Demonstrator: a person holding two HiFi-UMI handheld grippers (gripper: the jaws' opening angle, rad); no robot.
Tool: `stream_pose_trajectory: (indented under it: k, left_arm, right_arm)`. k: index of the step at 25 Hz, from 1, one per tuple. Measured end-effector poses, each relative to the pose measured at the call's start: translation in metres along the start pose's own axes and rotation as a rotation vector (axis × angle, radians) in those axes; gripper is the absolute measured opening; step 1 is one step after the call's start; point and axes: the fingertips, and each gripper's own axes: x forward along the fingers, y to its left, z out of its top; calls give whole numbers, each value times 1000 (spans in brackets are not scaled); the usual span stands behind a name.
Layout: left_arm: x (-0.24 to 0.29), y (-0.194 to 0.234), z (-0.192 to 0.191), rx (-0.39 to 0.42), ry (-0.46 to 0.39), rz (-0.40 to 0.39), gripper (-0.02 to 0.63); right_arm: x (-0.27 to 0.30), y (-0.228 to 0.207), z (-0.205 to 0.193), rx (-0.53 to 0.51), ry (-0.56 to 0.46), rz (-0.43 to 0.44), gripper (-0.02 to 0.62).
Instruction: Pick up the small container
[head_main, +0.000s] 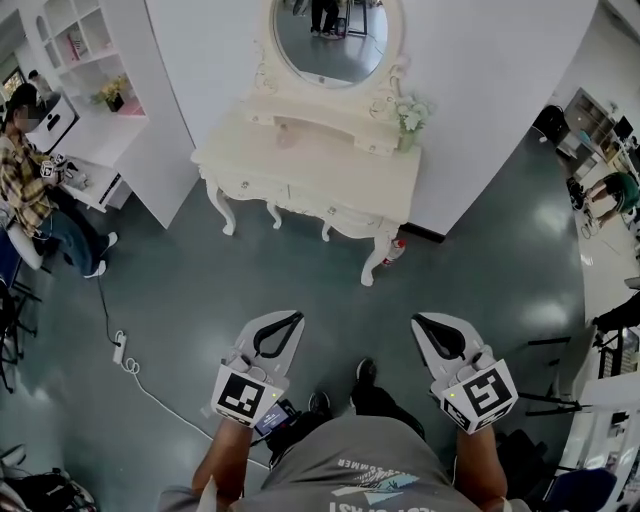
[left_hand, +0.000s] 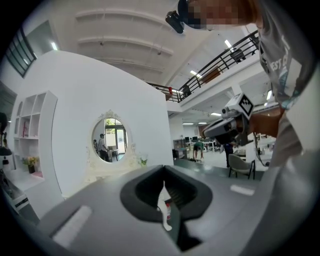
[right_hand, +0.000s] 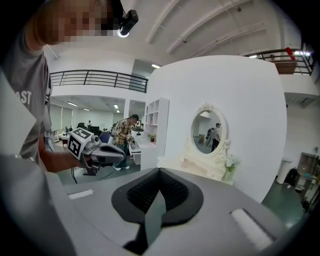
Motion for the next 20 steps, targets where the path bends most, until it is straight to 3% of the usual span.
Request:
stream_pose_trajectory:
  k: [10, 20]
  left_arm:
    - [31, 39, 0, -32, 57, 130, 3]
    - [94, 74, 4, -36, 115, 272, 3]
  right_arm:
    - [75, -47, 7, 7, -31, 134, 2]
    - [149, -115, 11, 1, -53, 293, 2]
